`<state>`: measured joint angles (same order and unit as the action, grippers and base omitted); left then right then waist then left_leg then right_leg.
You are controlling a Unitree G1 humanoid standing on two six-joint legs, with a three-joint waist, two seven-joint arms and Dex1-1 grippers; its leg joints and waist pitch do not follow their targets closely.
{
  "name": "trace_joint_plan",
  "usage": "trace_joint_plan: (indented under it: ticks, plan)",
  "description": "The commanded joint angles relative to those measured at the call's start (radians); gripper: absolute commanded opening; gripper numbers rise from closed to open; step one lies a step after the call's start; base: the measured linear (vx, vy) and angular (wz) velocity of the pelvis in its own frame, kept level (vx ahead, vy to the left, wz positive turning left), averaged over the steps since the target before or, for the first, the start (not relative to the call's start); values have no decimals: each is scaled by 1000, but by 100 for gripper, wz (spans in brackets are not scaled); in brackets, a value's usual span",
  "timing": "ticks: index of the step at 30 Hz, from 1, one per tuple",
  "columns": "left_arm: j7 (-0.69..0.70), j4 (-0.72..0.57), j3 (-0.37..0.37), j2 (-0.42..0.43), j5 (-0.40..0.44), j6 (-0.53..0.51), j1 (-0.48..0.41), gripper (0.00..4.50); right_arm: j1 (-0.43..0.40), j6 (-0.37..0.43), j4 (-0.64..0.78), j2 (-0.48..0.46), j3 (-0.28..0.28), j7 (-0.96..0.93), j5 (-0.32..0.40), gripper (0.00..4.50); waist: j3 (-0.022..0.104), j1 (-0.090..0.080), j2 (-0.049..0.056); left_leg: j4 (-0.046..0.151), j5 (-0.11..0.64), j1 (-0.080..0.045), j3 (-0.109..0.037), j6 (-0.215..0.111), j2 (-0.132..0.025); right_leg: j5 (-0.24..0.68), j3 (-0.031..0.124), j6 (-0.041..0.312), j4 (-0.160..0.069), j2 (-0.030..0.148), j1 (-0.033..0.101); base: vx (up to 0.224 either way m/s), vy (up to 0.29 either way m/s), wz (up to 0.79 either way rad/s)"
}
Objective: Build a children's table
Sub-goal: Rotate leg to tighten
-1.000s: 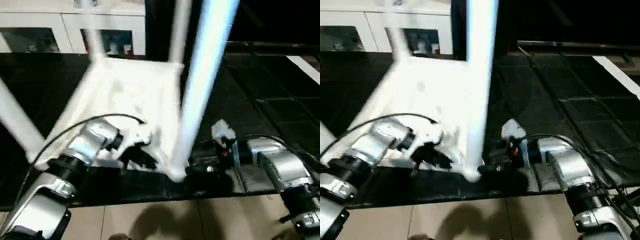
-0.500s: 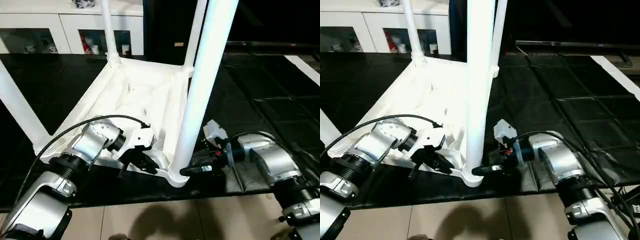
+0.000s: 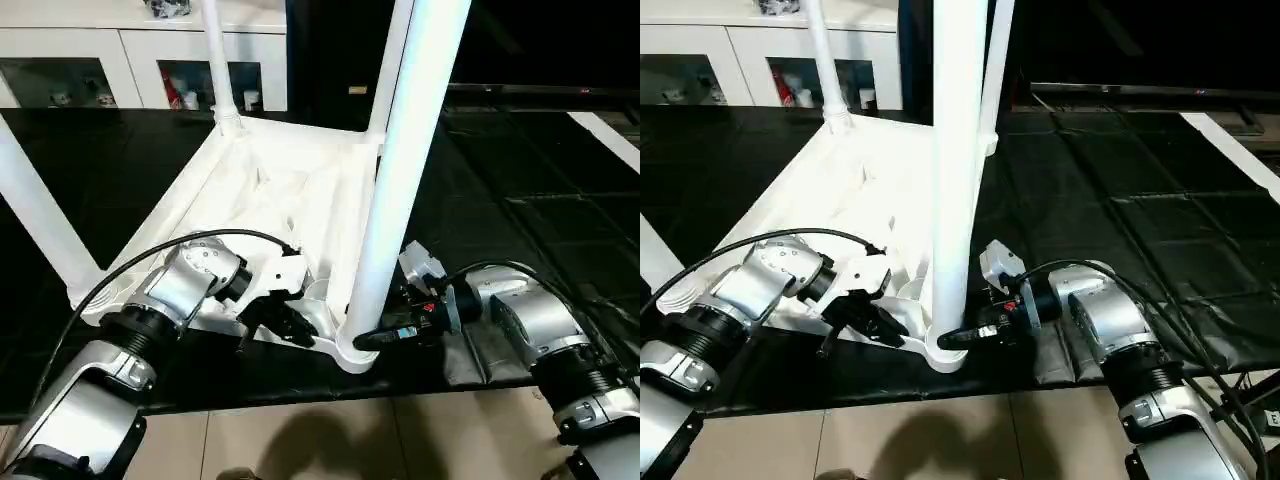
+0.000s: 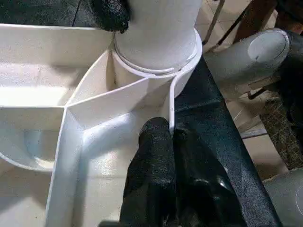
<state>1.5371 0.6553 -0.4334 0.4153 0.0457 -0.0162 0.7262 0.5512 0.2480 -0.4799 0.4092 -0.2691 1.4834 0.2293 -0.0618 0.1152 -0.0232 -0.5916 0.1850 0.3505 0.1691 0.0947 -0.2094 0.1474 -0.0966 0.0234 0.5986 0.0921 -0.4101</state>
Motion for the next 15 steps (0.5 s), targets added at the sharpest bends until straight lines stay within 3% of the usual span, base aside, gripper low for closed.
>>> trace_joint_plan:
  ticks: [1,7,10,11,12,13,14,15]
  plan:
    - [-1,4,-9,-19,7,10,27,0,12,14,10,-2,14,-7,18,213,75,-5,5,70,224,-4,4,-32,-23,339,47,191,-72,53,58,0,0,0]
    - [-130,19,49,-74,-16,-110,37,0,-53,79,83,-63,63,-232,1,207,73,-7,6,71,231,-4,2,-20,-20,381,46,167,-77,52,57,0,0,0]
    - [-252,19,95,-130,-34,-193,42,0,-96,129,113,-170,123,-518,-38,203,69,-24,4,75,256,-2,-4,12,-13,481,40,124,-87,55,55,0,0,0]
    - [-260,17,100,-135,-37,-203,42,0,-98,140,114,-181,129,-546,-40,203,71,-36,1,76,245,8,-8,16,-8,509,35,100,-89,54,66,0,0,0]
    - [-286,15,107,-147,-37,-214,43,0,-99,149,110,-203,141,-596,-45,200,71,-40,7,77,242,10,-10,15,-8,513,35,93,-92,54,66,0,0,0]
    - [-286,15,107,-147,-37,-214,43,0,-99,149,110,-203,141,-596,-45,200,71,-45,6,76,241,10,-9,13,-8,508,35,91,-94,53,65,0,0,0]
    - [-338,15,124,-174,-40,-240,49,0,-95,167,99,-245,163,-688,-54,199,74,-53,5,74,242,9,-9,3,-8,491,34,96,-95,53,64,0,0,0]
    - [-374,15,139,-192,-45,-259,53,0,-90,178,89,-271,175,-742,-59,198,72,-60,11,74,243,8,-8,0,-8,461,36,111,-95,50,59,0,0,0]
